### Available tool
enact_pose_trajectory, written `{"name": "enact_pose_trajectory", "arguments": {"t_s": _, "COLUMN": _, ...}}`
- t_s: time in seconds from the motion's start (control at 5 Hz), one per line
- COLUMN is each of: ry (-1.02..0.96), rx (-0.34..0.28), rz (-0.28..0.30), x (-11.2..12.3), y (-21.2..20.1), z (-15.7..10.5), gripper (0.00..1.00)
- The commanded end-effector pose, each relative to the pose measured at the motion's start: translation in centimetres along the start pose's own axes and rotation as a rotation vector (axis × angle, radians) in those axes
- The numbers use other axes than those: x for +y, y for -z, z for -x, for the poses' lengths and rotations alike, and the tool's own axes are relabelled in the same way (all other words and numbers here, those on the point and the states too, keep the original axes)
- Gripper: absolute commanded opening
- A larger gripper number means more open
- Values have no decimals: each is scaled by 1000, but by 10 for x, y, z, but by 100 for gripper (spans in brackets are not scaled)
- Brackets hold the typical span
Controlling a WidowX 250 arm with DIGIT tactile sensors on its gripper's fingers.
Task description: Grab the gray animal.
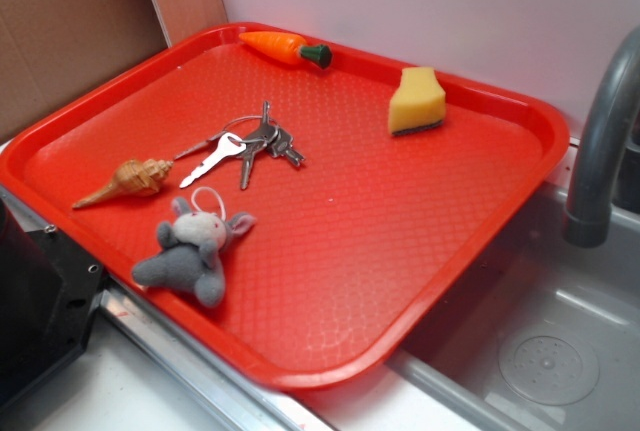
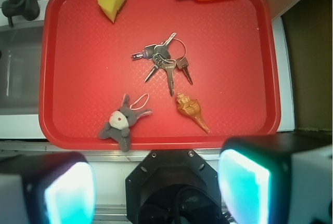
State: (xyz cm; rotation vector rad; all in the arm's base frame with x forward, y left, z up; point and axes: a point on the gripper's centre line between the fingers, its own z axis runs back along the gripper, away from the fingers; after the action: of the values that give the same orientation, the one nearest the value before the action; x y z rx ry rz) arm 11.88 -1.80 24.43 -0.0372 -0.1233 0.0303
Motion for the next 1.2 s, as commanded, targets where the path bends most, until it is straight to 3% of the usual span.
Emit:
{"name": "enact_pose_trajectory", "arguments": {"t_s": 0.0, "ry": 0, "rx": 0, "rz": 0, "x": 0, "y": 0, "z": 0, "gripper": 100}}
{"name": "enact_pose_trajectory", "arguments": {"t_s": 0.2, "ry": -143, "rx": 63, "rz": -8, "x": -11, "y": 50, "z": 8, "gripper": 100}}
{"name": "enact_pose_trajectory", "arguments": {"t_s": 0.4, "ry": -338, "rx": 65, "rz": 51, "x": -20, "y": 94, "z": 13, "gripper": 100}}
{"name": "enact_pose_trajectory", "arguments": {"t_s": 0.6, "ry": -383, "rx": 70, "rz": 71, "x": -28, "y": 115, "z": 15, "gripper": 100}}
{"name": "enact_pose_trajectory", "arguments": {"t_s": 0.8, "ry": -374, "rx": 84, "rz": 156, "x": -31, "y": 141, "z": 20, "gripper": 100}}
{"name": "enact_pose_trajectory", "arguments": {"t_s": 1.0, "ry": -364, "rx": 77, "rz": 201, "x": -40, "y": 157, "z": 14, "gripper": 100}}
